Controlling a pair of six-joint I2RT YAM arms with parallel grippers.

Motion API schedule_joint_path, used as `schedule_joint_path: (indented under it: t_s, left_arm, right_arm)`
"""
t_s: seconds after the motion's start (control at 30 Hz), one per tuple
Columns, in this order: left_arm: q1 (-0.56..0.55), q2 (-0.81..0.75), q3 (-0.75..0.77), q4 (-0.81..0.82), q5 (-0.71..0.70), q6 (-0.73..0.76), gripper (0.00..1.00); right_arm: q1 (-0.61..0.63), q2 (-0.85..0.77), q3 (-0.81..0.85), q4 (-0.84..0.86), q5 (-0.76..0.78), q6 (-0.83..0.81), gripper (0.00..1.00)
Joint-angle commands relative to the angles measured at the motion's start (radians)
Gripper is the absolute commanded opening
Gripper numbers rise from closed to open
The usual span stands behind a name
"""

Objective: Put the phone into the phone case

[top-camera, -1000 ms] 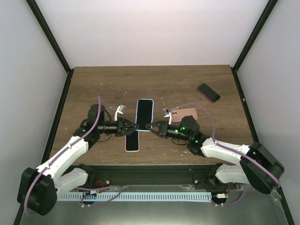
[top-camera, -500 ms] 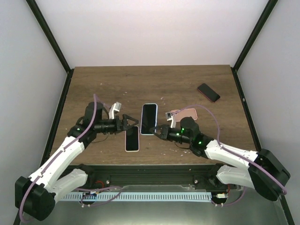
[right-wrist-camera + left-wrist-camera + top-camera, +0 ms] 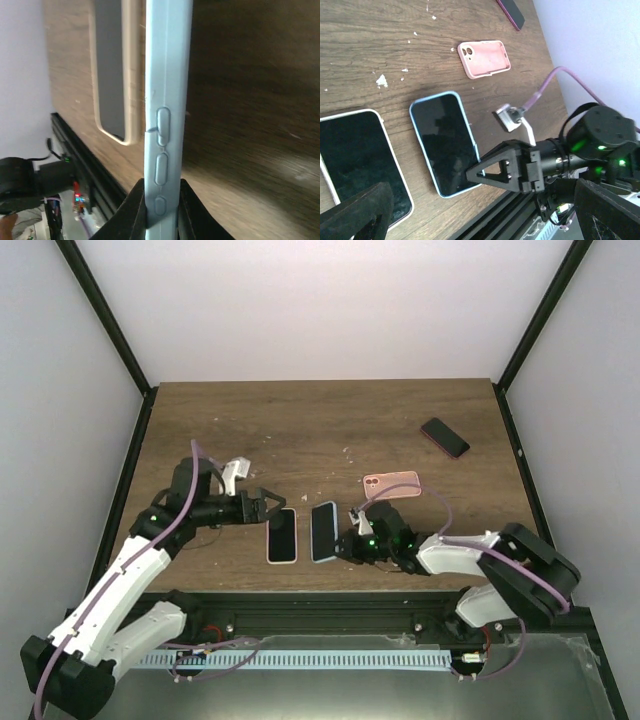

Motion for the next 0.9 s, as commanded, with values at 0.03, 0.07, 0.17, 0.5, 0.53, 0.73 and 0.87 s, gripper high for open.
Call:
schedule_joint_path:
  t_s: [0.03,0.07,0.17,0.5,0.53,0.73,0.87]
  left_arm:
    - [-0.001,-0.054,-0.022,-0.023,-0.034,0.025,1.0]
    - [-0.001,-0.061,-0.03,-0.018,-0.036,0.023,1.0]
    - [-0.001,-0.073,-0.042,-0.015,-0.031,0.027,1.0]
    - [0.0,-0.071,-0.044,-0.02,-0.042,0.04,1.0]
    - [0.0,-0.069,-0.045,-0.017,-0.043,0.041,1.0]
    - [0.001,-0.024,-0.099,0.095,0.05,-0.047,0.87]
    - [0.0,0.024,-0.12,0.186,0.128,-0.119,0.8]
  right_arm:
    - [-0.009,0.099,-0.008,0.161,-0.078,-0.009,0.01]
    - [-0.008,0.112,-0.017,0.19,-0.087,0.004,0.01]
    - [-0.009,0.141,-0.042,0.249,-0.1,0.037,0.01]
    - [-0.009,0.138,-0.046,0.151,-0.024,0.045,0.17]
    - [-0.008,0.131,-0.041,0.134,-0.019,0.038,0.16]
    - [-0.009,0.087,-0.038,0.212,-0.096,-0.022,0.05]
    - [-0.008,-0.025,-0.036,0.247,-0.14,-0.051,0.04]
